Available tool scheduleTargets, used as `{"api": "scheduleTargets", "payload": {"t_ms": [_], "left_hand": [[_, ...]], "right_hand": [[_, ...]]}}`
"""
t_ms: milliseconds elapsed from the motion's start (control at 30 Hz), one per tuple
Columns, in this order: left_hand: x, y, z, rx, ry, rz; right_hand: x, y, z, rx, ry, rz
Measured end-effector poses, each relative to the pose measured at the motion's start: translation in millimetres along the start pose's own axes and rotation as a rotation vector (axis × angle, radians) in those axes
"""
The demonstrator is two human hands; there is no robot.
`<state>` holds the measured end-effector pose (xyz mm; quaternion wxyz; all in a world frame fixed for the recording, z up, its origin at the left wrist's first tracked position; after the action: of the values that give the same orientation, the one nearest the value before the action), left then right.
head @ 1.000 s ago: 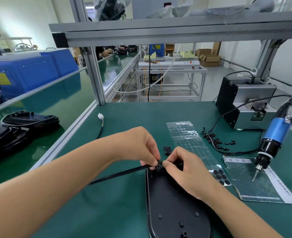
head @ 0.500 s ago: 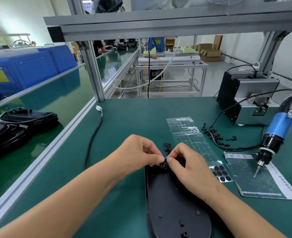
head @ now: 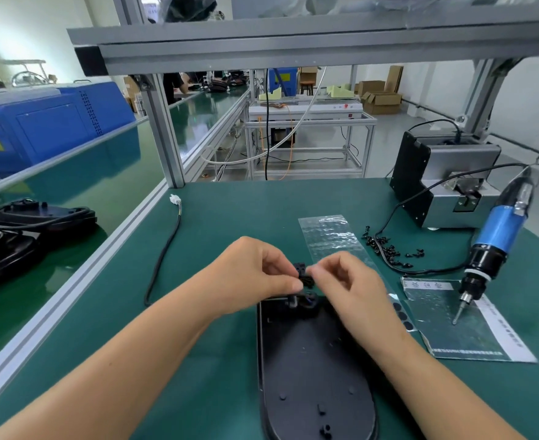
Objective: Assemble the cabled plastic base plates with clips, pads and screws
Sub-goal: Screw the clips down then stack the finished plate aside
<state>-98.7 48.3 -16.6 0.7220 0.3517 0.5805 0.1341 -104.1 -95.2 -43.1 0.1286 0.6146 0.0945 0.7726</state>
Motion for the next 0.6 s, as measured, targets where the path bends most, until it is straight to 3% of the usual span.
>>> {"api": "scheduleTargets", "payload": {"t_ms": [133, 300, 400, 600], "left_hand": [[-38, 2, 27, -0.110, -0.104, 0.115], [-77, -72, 85, 0.034, -0.181, 0.185], [-87, -110, 119, 0.076, -0.199, 0.290], [-87, -161, 156, 0.182, -0.215, 0.510]], "right_hand": [[-7, 67, 23, -0.322, -0.080, 0.265], [-13, 160, -1, -0.825, 0.049, 0.390], [-33, 194, -20, -1.066, 0.035, 0.502], [-68, 212, -21, -1.171, -0.162, 0.450]]}}
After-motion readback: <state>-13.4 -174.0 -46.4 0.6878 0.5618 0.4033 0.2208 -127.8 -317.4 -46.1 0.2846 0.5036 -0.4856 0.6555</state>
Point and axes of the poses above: each hand's wrist, its own z-axis towards the middle knuckle, its own y-axis out of the back of the hand, x = y × z, the point moved 10 cm from there along z, towards the middle knuckle, and after that the axes turned 6 degrees about -y, right-handed, at the moved point
